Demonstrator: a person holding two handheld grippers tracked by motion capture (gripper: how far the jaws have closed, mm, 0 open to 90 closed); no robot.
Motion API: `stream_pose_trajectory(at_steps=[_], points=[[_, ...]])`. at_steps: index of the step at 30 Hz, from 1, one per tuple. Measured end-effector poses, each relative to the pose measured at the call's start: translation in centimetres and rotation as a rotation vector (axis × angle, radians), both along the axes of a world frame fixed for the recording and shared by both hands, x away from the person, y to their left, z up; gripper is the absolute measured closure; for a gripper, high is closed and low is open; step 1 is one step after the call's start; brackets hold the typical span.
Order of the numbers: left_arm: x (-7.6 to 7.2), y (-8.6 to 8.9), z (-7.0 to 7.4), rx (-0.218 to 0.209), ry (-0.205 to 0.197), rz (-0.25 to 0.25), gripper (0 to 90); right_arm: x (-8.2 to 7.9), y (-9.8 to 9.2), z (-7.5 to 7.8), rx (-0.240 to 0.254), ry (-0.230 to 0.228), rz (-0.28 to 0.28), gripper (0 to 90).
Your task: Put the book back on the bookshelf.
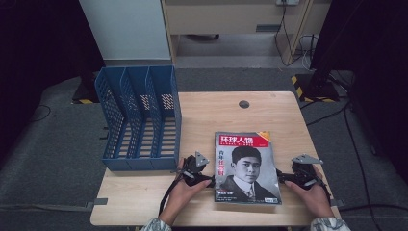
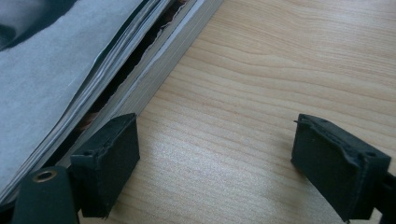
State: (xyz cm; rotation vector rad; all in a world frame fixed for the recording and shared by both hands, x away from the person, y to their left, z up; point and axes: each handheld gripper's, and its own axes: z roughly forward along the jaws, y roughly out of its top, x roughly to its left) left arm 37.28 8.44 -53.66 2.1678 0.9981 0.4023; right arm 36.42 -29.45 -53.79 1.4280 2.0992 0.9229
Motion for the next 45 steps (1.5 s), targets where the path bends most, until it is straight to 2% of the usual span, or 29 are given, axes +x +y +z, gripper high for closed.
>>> stream_pose_trajectory(at_steps=[6, 9, 15, 16, 17, 18, 19, 20, 21, 22, 23, 24, 25, 28, 29, 30, 31, 32, 33, 34, 35, 36, 38, 39, 41, 43, 45], points=[[0.1, 0.1, 0.3, 0.001, 0.018, 0.023, 9.3, 0.0, 0.0, 0.0, -0.001, -0.001, -0.001, 15.2], [0.1, 0.4, 0.6, -0.023, 0.036, 0.057, 10.0, 0.0, 0.0, 0.0, -0.002, -0.001, 0.003, 15.2], [-0.1, 0.9, 1.5, -0.036, 0.012, 0.091, 14.8, 0.1, -0.3, 0.2, -0.006, 0.002, -0.006, 20.1], [-0.3, 1.2, 2.3, -0.078, -0.008, 0.099, 16.1, 0.1, -0.4, 0.6, 0.001, -0.021, -0.023, 24.2], [-0.3, 1.2, 2.3, -0.078, -0.008, 0.099, 17.6, 0.1, -0.4, 0.6, 0.001, -0.021, -0.023, 24.2], [-0.6, 1.3, 3.2, -0.119, -0.040, 0.099, 18.2, -0.1, -0.6, 1.2, 0.010, -0.047, -0.044, 30.8], [-0.6, 1.3, 3.2, -0.119, -0.040, 0.099, 18.5, -0.1, -0.6, 1.5, 0.019, -0.065, -0.048, 35.1], [-0.8, 1.2, 4.2, -0.138, -0.066, 0.086, 19.3, -0.2, -0.7, 1.8, 0.030, -0.079, -0.043, 40.3], [-0.8, 1.1, 4.6, -0.145, -0.072, 0.072, 20.3, -0.3, -0.7, 2.1, 0.038, -0.090, -0.041, 45.6], [-0.8, 0.8, 5.0, -0.144, -0.076, 0.058, 21.3, -0.4, -0.7, 2.4, 0.037, -0.108, -0.034, 49.3], [-0.8, 0.8, 5.0, -0.144, -0.076, 0.058, 21.9, -0.4, -0.7, 2.4, 0.037, -0.108, -0.034, 49.3], [-0.5, 0.3, 5.6, -0.144, -0.073, 0.040, 22.9, -0.5, -0.4, 2.9, 0.025, -0.137, -0.010, 56.4], [-0.5, 0.3, 5.6, -0.144, -0.073, 0.040, 23.7, -0.5, -0.4, 2.9, 0.025, -0.137, -0.010, 56.4], [0.5, -0.5, 6.5, -0.107, -0.066, 0.014, 23.9, -0.6, 0.5, 4.0, 0.056, -0.177, 0.026, 61.3], [0.8, -0.6, 6.7, -0.095, -0.059, 0.010, 24.3, -0.6, 0.9, 4.3, 0.070, -0.193, 0.035, 61.2], [1.8, -0.9, 7.1, -0.081, -0.041, 0.010, 26.1, -0.6, 1.5, 4.7, 0.090, -0.205, 0.053, 59.6], [1.8, -0.9, 7.1, -0.081, -0.041, 0.010, 28.4, -0.6, 1.5, 4.7, 0.090, -0.205, 0.053, 59.6], [3.0, -1.0, 7.2, -0.082, -0.018, 0.008, 32.1, -0.4, 2.2, 4.8, 0.110, -0.198, 0.102, 54.7], [3.0, -1.0, 7.2, -0.082, -0.018, 0.008, 33.8, -0.4, 2.2, 4.8, 0.110, -0.198, 0.102, 54.7], [4.1, -1.1, 7.1, -0.100, 0.019, 0.020, 35.1, 0.1, 2.9, 4.6, 0.110, -0.187, 0.130, 51.4], [4.1, -1.1, 7.1, -0.100, 0.019, 0.020, 36.6, 0.1, 2.9, 4.6, 0.110, -0.187, 0.130, 51.4], [4.5, -1.2, 6.9, -0.118, 0.040, 0.024, 36.6, 0.4, 3.2, 4.5, 0.117, -0.174, 0.140, 49.0], [5.2, -1.4, 6.2, -0.121, 0.075, 0.034, 36.3, 1.6, 3.9, 4.1, 0.125, -0.147, 0.159, 39.7], [5.2, -1.4, 6.2, -0.121, 0.075, 0.034, 35.7, 1.6, 3.9, 4.1, 0.125, -0.147, 0.159, 39.7], [5.7, -1.5, 5.3, -0.134, 0.109, 0.049, 33.7, 2.3, 4.5, 3.6, 0.130, -0.111, 0.164, 32.1], [5.8, -1.5, 5.0, -0.141, 0.116, 0.062, 33.9, 2.2, 4.6, 3.3, 0.106, -0.100, 0.167, 31.7], [6.1, -1.5, 4.7, -0.156, 0.126, 0.070, 34.1, 2.3, 4.5, 3.3, 0.110, -0.102, 0.168, 32.4]])
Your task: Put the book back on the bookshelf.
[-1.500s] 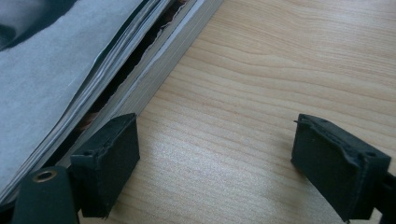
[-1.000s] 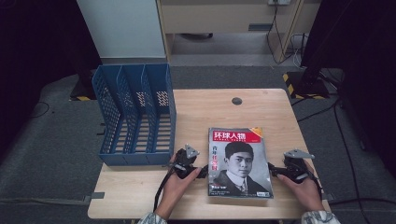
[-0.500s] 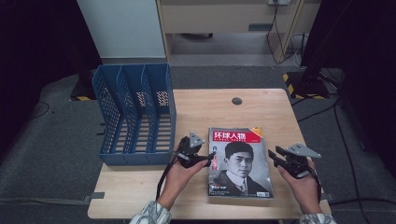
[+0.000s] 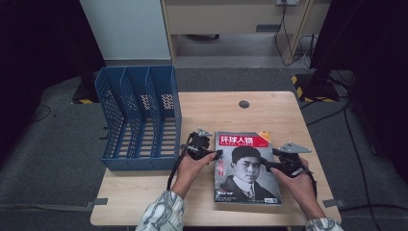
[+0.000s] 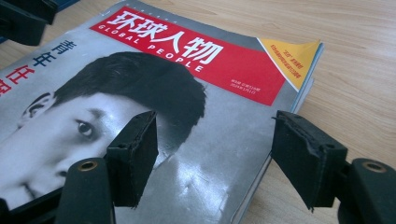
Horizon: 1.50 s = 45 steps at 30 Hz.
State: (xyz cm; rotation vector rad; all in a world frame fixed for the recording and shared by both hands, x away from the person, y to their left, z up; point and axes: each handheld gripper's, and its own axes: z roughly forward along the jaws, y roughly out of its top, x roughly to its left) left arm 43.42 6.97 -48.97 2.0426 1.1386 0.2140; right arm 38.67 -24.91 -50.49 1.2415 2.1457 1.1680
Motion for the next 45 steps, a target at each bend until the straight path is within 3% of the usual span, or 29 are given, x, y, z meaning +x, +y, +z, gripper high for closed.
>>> stream_pose_trajectory(at_steps=[1, 6, 7, 10, 11, 15, 20, 22, 24, 28, 36, 42, 45], points=[[0.4, 0.0, -0.4, -0.019, 0.025, -0.007, 33.5, 0.0, 0.0, 0.0, -0.002, 0.000, 0.001, 33.2], [0.9, -0.2, -1.1, -0.019, 0.052, -0.021, 34.9, 0.0, 0.1, -0.2, -0.014, 0.000, 0.019, 34.1], [1.0, -0.2, -1.2, -0.058, 0.077, -0.040, 37.5, -0.2, 0.3, -0.1, -0.012, -0.001, 0.036, 36.2], [1.0, -0.3, -1.1, -0.052, 0.067, -0.037, 41.7, -0.2, 0.6, -0.2, -0.013, -0.002, 0.057, 36.4], [1.0, -0.2, -1.1, -0.060, 0.072, -0.033, 43.4, -0.3, 0.8, -0.3, -0.037, -0.007, 0.062, 35.9], [1.3, 0.1, -1.1, -0.078, 0.097, -0.031, 46.1, -0.3, 0.8, -0.3, -0.031, -0.005, 0.063, 34.3], [1.5, 0.2, -1.5, -0.091, 0.096, -0.031, 40.4, -0.1, 0.5, -0.1, -0.021, -0.001, 0.008, 22.7], [1.6, 0.2, -1.6, -0.099, 0.099, -0.041, 40.9, -0.2, 0.4, -0.5, -0.013, 0.036, -0.002, 22.0], [1.6, 0.3, -1.5, -0.104, 0.099, -0.046, 44.1, -0.2, 0.5, -0.6, -0.004, 0.042, 0.025, 23.6], [1.2, 0.2, -0.9, -0.093, 0.093, -0.049, 49.6, -0.3, 0.8, -0.5, -0.026, 0.025, 0.030, 24.2], [0.5, 0.9, 0.8, -0.095, 0.081, -0.056, 63.4, -0.5, 1.0, -0.2, -0.014, -0.002, 0.054, 26.5], [0.4, 1.2, 2.0, -0.142, 0.093, -0.100, 65.3, -0.5, 1.1, -0.5, -0.019, 0.008, 0.069, 29.9], [0.7, 0.9, 2.2, -0.132, 0.094, -0.099, 62.7, -0.5, 1.3, -0.6, -0.032, 0.006, 0.083, 29.7]])
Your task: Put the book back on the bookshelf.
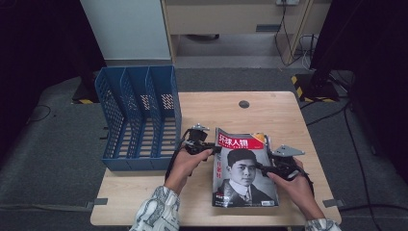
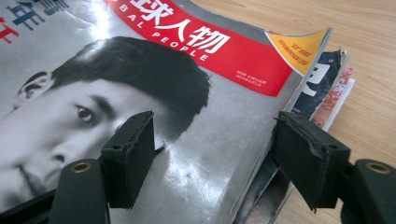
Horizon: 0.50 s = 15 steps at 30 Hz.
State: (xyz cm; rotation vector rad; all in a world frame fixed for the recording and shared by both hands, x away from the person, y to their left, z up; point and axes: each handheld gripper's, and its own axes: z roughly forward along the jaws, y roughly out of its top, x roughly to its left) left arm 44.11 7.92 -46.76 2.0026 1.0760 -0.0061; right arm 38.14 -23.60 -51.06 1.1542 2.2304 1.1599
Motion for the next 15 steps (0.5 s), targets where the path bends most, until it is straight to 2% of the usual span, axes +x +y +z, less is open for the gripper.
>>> stream_pose_trajectory(at_steps=[4, 6, 9, 11, 12, 15], points=[[0.6, 0.0, 0.2, -0.016, 0.015, 0.008, 58.3, 0.0, 0.0, -0.1, 0.012, 0.007, 0.018, 30.1], [0.9, -0.2, 0.2, -0.004, 0.028, -0.001, 54.8, 0.0, 0.1, -0.1, 0.014, 0.003, 0.020, 30.0], [1.0, -0.3, 0.2, 0.008, 0.023, -0.007, 56.0, 0.0, 0.1, -0.1, 0.012, 0.003, 0.020, 29.9], [1.0, -0.2, 0.2, 0.022, 0.021, -0.002, 66.1, -0.1, 0.1, -0.2, 0.015, 0.004, 0.018, 29.8], [0.9, -0.1, 0.1, 0.053, 0.026, -0.001, 70.5, -0.1, 0.1, -0.2, 0.016, 0.004, 0.019, 29.6], [0.7, -0.2, -0.1, 0.075, 0.022, -0.004, 73.5, 0.0, 0.2, -0.2, 0.017, 0.009, 0.025, 27.1]])
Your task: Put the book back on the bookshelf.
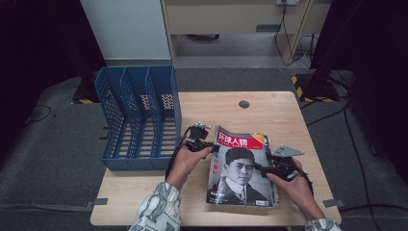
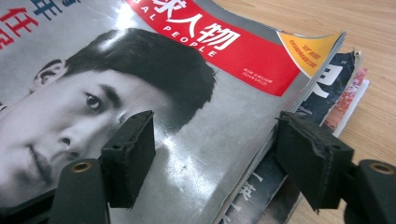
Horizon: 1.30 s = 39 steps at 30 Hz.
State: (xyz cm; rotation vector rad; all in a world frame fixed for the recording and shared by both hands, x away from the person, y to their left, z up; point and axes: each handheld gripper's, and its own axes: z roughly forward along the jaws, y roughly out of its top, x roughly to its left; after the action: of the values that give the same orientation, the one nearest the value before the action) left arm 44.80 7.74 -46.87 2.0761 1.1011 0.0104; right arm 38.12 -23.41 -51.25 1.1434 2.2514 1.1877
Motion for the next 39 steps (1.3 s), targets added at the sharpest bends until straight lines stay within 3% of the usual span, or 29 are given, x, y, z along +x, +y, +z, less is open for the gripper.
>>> stream_pose_trajectory(at_steps=[4, 9, 14, 21, 29, 37, 39], points=[[-0.5, 0.3, -0.1, -0.013, -0.003, 0.018, 75.4, 0.0, 0.1, 0.0, 0.007, 0.004, -0.001, 24.5], [-2.3, 0.9, 0.0, -0.008, 0.004, -0.004, 75.3, 0.2, 0.4, 0.0, 0.029, 0.010, 0.005, 21.6], [-2.9, 1.4, -0.2, 0.000, 0.001, -0.020, 69.5, 0.1, 1.1, -0.1, 0.015, 0.012, 0.019, 20.1], [-1.1, 0.8, -0.5, -0.028, 0.032, -0.009, 58.4, 0.2, 0.8, -0.1, 0.008, 0.000, 0.024, 25.9], [1.0, -0.5, -0.6, -0.053, 0.066, -0.021, 56.9, 0.2, 0.7, -0.1, 0.006, -0.010, 0.036, 28.8], [1.9, -1.1, -0.6, -0.048, 0.085, -0.018, 55.6, 0.1, 1.0, -0.1, 0.001, -0.025, 0.074, 32.3], [2.2, -1.2, -0.7, -0.063, 0.113, -0.030, 54.1, 0.0, 1.0, -0.1, -0.003, -0.034, 0.078, 33.3]])
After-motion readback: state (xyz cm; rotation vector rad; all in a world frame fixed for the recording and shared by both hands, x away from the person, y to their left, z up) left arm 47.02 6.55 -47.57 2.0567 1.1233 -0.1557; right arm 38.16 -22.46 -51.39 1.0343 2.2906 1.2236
